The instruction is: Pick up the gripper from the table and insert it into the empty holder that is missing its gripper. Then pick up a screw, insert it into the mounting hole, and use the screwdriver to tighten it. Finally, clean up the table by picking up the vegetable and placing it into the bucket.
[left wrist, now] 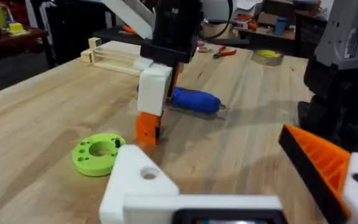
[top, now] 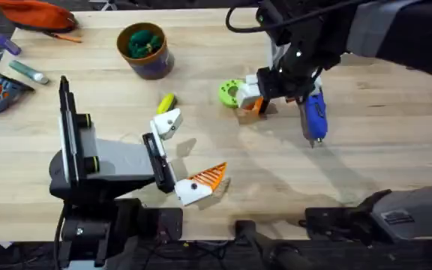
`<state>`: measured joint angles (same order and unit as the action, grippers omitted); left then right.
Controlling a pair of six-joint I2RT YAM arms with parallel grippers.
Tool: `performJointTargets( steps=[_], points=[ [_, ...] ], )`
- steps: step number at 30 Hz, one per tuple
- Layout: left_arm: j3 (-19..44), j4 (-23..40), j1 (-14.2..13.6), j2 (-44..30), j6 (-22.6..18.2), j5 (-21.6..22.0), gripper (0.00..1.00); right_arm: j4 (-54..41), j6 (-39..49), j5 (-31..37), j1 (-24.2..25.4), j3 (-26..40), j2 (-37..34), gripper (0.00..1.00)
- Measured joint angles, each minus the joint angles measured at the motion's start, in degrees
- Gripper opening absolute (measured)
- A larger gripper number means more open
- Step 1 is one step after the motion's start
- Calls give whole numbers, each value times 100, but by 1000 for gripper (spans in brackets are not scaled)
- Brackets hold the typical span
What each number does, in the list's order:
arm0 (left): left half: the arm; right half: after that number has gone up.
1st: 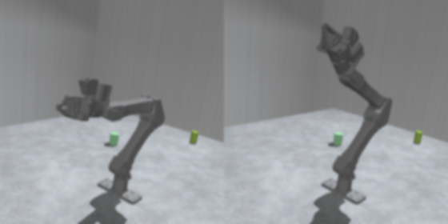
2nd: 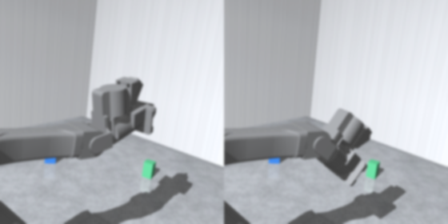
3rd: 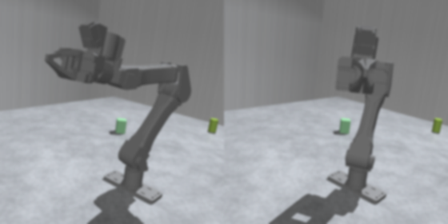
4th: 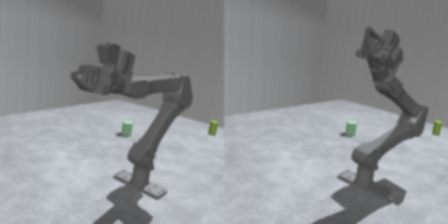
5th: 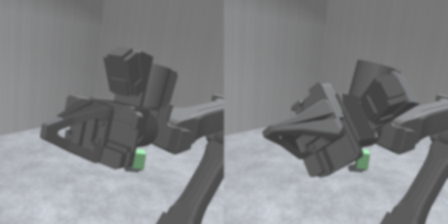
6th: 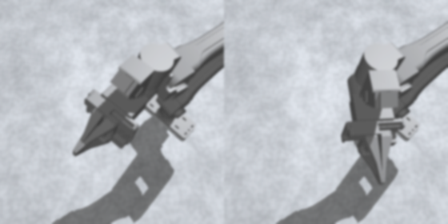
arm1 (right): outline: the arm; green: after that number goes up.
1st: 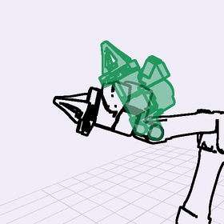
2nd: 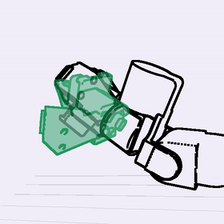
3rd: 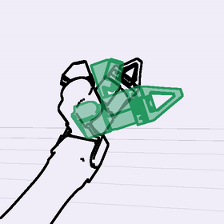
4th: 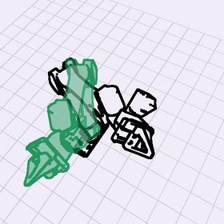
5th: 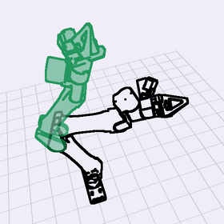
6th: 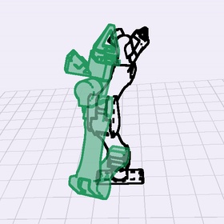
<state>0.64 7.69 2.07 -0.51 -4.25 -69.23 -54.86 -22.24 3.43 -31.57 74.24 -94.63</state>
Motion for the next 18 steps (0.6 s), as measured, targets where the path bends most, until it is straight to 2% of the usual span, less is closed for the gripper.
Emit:
performJointTargets(
  steps=[13,16,18],
  points=[
    [0,0,0,0,0,0,987,-292,-2,-143,159,575,-510,937],
    [0,0,0,0,0,0,986,-299,-2,-148,159,586,-620,893],
    [0,2,0,0,-1,-1,986,-300,0,-158,159,586,-715,825]
  ],
)
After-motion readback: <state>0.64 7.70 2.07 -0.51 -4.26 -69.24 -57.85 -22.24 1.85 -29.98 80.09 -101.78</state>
